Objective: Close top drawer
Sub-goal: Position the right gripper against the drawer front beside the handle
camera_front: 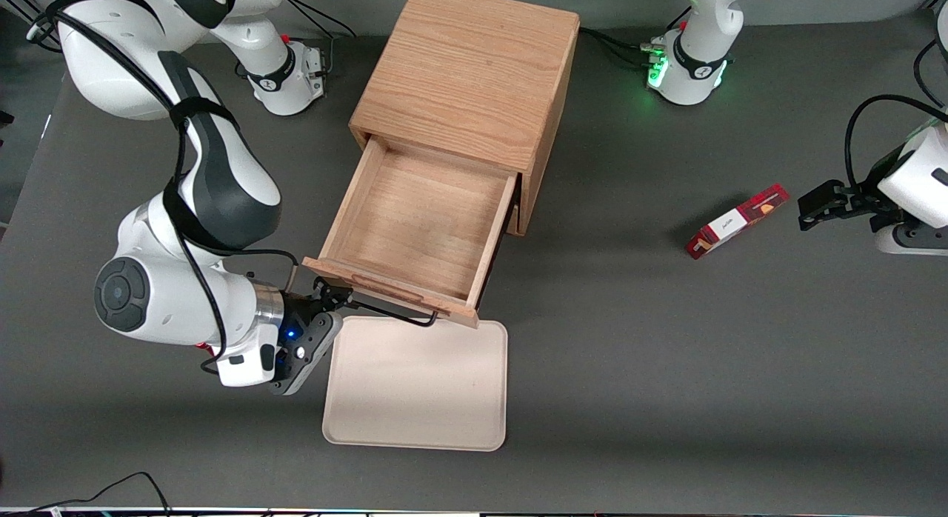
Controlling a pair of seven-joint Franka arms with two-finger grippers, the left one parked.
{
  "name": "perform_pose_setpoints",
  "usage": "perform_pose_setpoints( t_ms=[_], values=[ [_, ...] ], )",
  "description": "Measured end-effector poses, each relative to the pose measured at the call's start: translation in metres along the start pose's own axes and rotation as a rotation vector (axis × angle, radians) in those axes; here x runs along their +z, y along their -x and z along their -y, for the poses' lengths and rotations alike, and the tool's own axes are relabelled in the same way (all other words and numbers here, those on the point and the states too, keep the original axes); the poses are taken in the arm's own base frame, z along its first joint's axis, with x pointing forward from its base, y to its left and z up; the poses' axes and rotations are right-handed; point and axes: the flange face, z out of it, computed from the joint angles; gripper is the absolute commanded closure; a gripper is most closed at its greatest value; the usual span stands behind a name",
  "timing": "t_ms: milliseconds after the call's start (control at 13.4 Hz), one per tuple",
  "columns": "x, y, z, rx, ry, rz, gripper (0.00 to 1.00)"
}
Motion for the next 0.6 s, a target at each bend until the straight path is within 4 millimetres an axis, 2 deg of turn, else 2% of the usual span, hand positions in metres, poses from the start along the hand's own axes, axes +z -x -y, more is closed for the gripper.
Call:
perform_pose_setpoints(
  t_ms=[595],
  values=[
    [0.029, -0.009, 0.013, -0.033, -0.036, 0.036, 0.00]
  ],
)
